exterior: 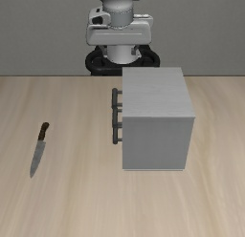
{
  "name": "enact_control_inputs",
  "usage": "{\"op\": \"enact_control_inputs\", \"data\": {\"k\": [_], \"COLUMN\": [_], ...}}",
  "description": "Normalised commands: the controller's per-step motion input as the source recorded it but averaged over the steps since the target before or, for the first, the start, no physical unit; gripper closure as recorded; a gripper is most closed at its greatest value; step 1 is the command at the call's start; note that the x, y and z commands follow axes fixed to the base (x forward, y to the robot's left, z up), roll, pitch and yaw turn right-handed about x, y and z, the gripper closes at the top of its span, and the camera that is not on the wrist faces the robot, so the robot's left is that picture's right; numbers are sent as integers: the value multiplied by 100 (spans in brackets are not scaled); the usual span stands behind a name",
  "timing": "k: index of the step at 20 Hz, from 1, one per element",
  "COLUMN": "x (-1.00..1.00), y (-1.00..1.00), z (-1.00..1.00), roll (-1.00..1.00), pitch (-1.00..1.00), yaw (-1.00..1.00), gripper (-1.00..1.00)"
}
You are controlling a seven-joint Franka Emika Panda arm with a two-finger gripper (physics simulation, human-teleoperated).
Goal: Pick up the knife and place it on the top of the cabinet
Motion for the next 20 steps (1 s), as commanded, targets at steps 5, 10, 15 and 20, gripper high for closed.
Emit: {"op": "enact_control_inputs", "data": {"k": [5,10,15,20], "x": [0,0,0,0], "y": [-100,-100,-100,-100], "z": [0,0,0,0], "roll": [0,0,0,0], "pitch": [0,0,0,0], "yaw": [0,0,0,0], "gripper": [-100,-100,-100,-100]}}
